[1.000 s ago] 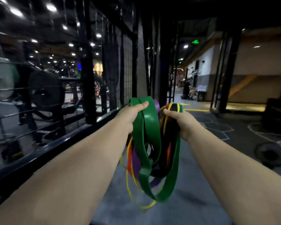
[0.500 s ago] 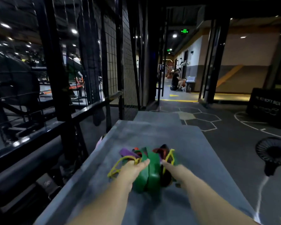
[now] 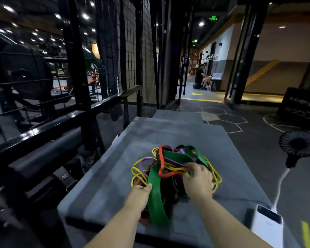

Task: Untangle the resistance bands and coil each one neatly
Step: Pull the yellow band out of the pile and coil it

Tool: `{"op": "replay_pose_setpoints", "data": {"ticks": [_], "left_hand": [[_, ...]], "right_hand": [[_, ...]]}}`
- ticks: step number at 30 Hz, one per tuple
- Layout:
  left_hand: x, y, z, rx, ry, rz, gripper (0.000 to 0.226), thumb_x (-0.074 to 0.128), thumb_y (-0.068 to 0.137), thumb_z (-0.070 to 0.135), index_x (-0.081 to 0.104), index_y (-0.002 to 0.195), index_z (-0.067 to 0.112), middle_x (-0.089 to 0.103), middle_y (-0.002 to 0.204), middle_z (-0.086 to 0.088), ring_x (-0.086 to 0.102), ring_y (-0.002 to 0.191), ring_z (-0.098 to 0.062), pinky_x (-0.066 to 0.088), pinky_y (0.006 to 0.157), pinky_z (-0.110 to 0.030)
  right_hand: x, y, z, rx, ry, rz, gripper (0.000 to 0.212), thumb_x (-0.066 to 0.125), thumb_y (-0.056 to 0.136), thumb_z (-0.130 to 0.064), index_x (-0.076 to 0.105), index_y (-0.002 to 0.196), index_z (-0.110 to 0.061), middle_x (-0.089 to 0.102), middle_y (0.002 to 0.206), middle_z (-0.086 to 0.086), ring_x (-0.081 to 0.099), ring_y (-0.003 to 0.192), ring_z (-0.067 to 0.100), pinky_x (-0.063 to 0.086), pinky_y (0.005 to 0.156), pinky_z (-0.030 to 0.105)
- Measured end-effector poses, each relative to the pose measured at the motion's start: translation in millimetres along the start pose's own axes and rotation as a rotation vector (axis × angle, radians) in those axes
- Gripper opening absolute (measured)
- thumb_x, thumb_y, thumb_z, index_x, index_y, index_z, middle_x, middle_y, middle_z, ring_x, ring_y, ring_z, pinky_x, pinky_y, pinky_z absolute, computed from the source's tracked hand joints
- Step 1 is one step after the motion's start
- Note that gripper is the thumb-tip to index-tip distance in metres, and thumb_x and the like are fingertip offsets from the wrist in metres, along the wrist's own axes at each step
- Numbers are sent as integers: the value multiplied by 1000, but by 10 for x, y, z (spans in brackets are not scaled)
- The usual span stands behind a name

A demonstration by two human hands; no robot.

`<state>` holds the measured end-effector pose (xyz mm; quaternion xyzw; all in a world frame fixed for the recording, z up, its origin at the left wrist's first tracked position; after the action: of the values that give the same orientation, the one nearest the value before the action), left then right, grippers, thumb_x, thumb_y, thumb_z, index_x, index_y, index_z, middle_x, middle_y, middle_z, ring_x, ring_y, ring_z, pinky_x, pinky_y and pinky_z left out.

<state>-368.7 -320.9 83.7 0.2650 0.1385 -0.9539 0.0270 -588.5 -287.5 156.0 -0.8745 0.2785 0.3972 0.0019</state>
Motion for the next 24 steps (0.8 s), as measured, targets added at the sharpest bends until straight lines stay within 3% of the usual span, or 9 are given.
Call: {"op": "replay_pose_setpoints", "data": {"ticks": [2, 5, 8, 12, 15, 17, 19, 21, 24], "left_hand": [[7, -42, -52, 19, -15, -1, 39, 56, 92, 44, 55, 64, 16, 64, 74, -14, 63, 83, -30, 41, 67, -32], [25, -90, -167, 18, -126, -25, 30, 64, 88, 39, 66, 73, 13, 67, 71, -6, 64, 74, -22, 42, 63, -29], [49, -85, -238, 22, -243, -81, 30, 72, 78, 38, 68, 84, 9, 70, 76, -5, 64, 76, -21, 46, 68, -29], [64, -21, -234, -65, -367, -137, 28, 63, 83, 41, 67, 88, 13, 70, 89, -12, 65, 85, -25, 49, 73, -30], [106, 2, -210, -178, -595, -161, 23, 52, 95, 29, 60, 81, 13, 64, 82, -11, 61, 74, -27, 48, 69, -32], [159, 9, -173, -235, -711, -208, 20, 47, 99, 20, 60, 87, 10, 65, 76, -6, 60, 65, -21, 46, 63, -28], [148, 28, -118, -246, -741, -208, 18, 49, 98, 14, 58, 85, 8, 65, 57, -1, 60, 46, -12, 47, 49, -21], [75, 19, -31, -227, -740, -190, 25, 51, 97, 10, 53, 72, 11, 54, 39, 5, 50, 30, -6, 37, 34, -12], [-43, -15, 131, -190, -719, -188, 28, 55, 94, 9, 48, 68, 15, 46, 48, 1, 45, 40, -13, 36, 42, -19]], "right_hand": [[158, -116, -177, -122, 53, -77, 35, 58, 85, -28, 67, 118, -21, 60, 124, 4, 49, 124, 26, 34, 104, 31], [491, -231, -243, -120, 19, -303, 33, 63, 87, -39, 70, 113, -20, 65, 117, 6, 58, 114, 23, 42, 97, 27], [673, -317, -201, -60, -31, -415, 56, 60, 83, -61, 63, 124, -22, 59, 124, 3, 56, 117, 19, 44, 99, 30], [746, -366, -211, -24, -130, -445, 65, 61, 80, -65, 57, 128, -21, 57, 126, 3, 54, 121, 21, 43, 98, 32], [803, -354, -225, 20, -148, -486, 63, 72, 76, -55, 57, 125, -19, 63, 122, 1, 60, 114, 21, 48, 96, 36], [804, -317, -179, 86, -110, -502, 58, 77, 75, -42, 57, 122, -16, 63, 121, 4, 61, 109, 22, 50, 94, 37], [753, -268, -119, 155, -43, -483, 52, 77, 76, -31, 56, 120, -15, 63, 117, 6, 62, 103, 23, 51, 91, 36], [684, -223, -71, 193, 1, -464, 52, 74, 79, -24, 52, 125, -14, 59, 113, 4, 60, 96, 21, 51, 82, 31], [501, -138, -66, 199, 39, -369, 44, 67, 83, -19, 54, 124, -13, 56, 96, -1, 56, 87, 19, 44, 75, 26]]}}
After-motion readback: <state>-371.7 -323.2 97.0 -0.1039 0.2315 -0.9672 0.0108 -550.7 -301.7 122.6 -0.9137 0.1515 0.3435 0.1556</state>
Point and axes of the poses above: each hand's wrist, its own y-axis towards the middle knuckle, its own x-axis out of the palm, z = x × y, the point moved 7 cm from there along y, towards the middle knuckle
